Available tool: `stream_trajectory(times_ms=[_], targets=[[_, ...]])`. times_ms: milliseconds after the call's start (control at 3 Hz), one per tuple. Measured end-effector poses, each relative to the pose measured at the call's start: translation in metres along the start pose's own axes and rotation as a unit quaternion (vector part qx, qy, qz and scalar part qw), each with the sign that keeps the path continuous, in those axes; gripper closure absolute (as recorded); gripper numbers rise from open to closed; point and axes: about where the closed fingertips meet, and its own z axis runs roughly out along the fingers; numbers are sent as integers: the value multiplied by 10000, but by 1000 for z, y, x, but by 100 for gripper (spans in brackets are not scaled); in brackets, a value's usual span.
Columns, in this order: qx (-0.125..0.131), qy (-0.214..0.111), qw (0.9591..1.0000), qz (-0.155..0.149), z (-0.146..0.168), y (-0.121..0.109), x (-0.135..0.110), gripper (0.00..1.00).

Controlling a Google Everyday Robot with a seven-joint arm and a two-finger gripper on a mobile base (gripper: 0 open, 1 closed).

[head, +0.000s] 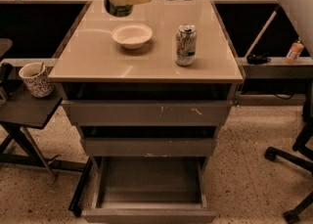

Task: Place green can into bottom drawer

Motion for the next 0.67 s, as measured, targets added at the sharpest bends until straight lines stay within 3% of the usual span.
stream_trajectory(times_ms=[333, 667], targets=[[-113, 45, 9997, 190, -3, 26, 15, 100], [-24, 144, 9999, 14, 2, 30, 18, 100]])
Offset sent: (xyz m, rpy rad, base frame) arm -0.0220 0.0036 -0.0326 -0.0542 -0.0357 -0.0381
